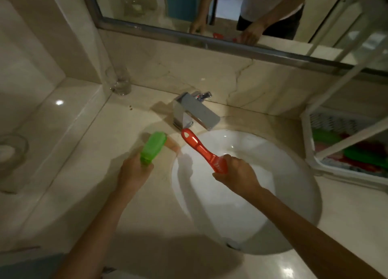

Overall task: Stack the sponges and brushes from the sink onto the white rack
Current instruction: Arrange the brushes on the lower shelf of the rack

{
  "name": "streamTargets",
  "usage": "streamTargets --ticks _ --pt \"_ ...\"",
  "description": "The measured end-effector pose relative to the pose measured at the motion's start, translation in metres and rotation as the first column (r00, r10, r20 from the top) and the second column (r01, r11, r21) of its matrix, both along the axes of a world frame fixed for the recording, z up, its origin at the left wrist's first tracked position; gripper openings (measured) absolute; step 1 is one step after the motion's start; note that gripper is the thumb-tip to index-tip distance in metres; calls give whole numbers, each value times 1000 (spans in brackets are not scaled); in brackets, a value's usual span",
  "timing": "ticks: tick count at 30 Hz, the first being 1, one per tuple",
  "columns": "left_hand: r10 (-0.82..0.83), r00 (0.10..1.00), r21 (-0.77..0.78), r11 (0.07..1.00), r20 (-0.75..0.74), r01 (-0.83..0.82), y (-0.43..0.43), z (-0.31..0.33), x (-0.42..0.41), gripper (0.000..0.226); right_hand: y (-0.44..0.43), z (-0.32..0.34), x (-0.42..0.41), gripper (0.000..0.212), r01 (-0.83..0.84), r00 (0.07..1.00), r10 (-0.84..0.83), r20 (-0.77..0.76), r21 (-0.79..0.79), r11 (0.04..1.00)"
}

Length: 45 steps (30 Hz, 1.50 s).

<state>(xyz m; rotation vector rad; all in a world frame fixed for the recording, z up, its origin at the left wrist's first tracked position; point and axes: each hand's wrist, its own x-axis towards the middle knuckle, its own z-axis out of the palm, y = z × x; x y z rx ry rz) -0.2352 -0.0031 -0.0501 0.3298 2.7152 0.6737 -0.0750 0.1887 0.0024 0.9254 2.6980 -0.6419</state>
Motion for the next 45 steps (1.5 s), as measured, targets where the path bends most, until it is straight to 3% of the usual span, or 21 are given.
streamTargets --ticks 6,12,16,22,28,32,41,45 --pt "-239 961 33 971 138 237 42 13 86 12 28 13 99 32 190 982 -190 -19 -8 982" --pt "-533 838 43 846 118 532 117 39 161 22 58 12 194 35 409 909 -411 -69 -50 911" --pt "-633 763 39 772 129 634 157 54 206 10 84 11 254 35 504 853 -501 -145 -16 863" --pt "-714 694 30 699 93 715 224 69 271 19 138 20 315 38 605 769 -592 -242 -23 796" --pt "-647 754 96 763 116 640 279 72 310 8 206 40 319 42 630 759 -596 -261 65 774" --pt "-556 822 184 827 123 531 299 75 319 4 235 46 287 46 628 758 -609 -235 12 778" --pt "-347 919 269 918 188 292 320 75 308 30 272 43 216 54 525 833 -522 -184 -41 850" --pt "-313 924 298 923 221 241 319 76 304 16 278 37 202 53 503 848 -503 -166 -45 863"
